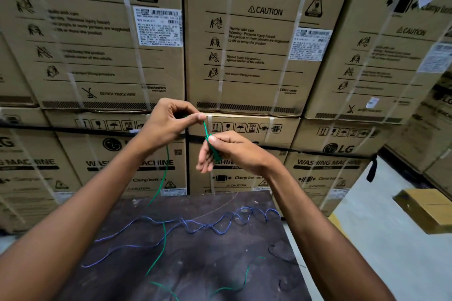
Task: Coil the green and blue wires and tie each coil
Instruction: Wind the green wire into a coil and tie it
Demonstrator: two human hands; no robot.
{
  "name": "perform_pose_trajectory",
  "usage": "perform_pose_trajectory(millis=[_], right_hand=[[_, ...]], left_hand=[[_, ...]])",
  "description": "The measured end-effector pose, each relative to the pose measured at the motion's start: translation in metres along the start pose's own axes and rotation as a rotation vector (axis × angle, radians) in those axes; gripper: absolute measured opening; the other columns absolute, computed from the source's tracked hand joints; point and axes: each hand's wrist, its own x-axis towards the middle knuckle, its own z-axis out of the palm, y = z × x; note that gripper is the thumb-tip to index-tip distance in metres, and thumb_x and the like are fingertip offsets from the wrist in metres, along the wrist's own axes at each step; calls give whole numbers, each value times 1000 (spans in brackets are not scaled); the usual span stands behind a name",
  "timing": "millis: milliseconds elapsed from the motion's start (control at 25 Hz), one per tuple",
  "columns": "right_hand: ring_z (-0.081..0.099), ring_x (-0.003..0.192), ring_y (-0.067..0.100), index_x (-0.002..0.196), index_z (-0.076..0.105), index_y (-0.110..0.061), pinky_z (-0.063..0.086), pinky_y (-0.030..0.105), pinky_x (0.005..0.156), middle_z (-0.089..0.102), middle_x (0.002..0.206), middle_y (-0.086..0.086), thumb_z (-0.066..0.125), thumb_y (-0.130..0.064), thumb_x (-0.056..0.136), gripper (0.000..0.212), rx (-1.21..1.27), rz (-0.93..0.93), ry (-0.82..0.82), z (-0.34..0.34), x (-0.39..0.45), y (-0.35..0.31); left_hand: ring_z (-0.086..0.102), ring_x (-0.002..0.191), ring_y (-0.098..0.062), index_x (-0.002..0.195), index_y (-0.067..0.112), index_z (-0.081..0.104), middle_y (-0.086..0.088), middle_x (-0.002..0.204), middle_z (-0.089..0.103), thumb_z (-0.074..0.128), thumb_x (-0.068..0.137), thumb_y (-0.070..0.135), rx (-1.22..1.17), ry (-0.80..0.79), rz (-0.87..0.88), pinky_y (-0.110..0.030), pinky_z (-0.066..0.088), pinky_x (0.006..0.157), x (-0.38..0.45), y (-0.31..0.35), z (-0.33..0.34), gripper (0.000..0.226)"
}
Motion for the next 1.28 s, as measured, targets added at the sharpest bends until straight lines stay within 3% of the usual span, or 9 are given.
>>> perform_pose_trajectory(millis=[160,280,400,560,760,840,920,1040,1280], right_hand=[[71,90,26,98,62,2,57,32,84,71,102,22,23,-11,111,44,252,-94,-33,6,2,-6],[72,103,29,105,64,5,58,34,92,71,112,23,23,-12,111,45,495,-201,35,10,8,-13],[69,112,29,112,67,4,53,36,101,69,122,22,23,-13,112,47,559,-295,179,7,20,-15],[66,116,30,116,64,5,51,39,105,63,129,26,27,-15,112,42,444,-332,360,3,36,0],[63,124,29,99,63,3,50,33,106,67,127,22,35,-9,110,33,-68,-238,493,1,39,13],[66,118,21,91,64,-8,50,24,101,71,122,16,37,-12,109,33,-295,-177,452,-4,36,16],[69,108,20,91,67,-5,53,31,99,74,113,19,39,-16,108,34,-372,-87,337,-7,32,18],[70,93,19,96,65,8,56,30,86,70,110,30,33,-14,111,42,-185,16,158,0,24,14],[66,91,32,95,58,2,54,31,84,66,109,29,24,-13,112,40,166,-63,-25,8,16,-2]], left_hand=[[63,70,2,77,22,76,12,72,73,71,86,23,-290,45,-134,-13,48,66,-14,-19,15,11],[64,71,-5,91,17,77,8,78,73,68,90,21,-394,43,-237,-18,53,67,-34,-38,32,10],[46,51,3,93,9,76,14,58,60,61,97,14,-251,-24,-251,-10,32,50,-54,-40,50,16],[44,53,0,94,-3,76,16,57,63,59,100,4,-151,-120,-154,-12,35,54,-71,-33,52,20],[46,53,-6,76,16,75,2,56,59,62,95,32,-26,-39,-75,-27,35,52,-76,-15,29,28],[50,53,-14,73,18,73,-2,60,63,64,95,33,50,90,-12,-32,39,54,-70,-7,14,28],[62,60,-14,75,15,73,-2,67,70,67,96,20,80,141,41,-31,47,59,-58,2,2,23],[63,67,2,81,13,75,8,72,74,69,94,9,59,143,70,-15,48,65,-35,6,-8,15],[61,68,7,82,10,74,17,69,73,73,89,8,-134,183,-34,-10,46,68,-8,-11,-3,7]])
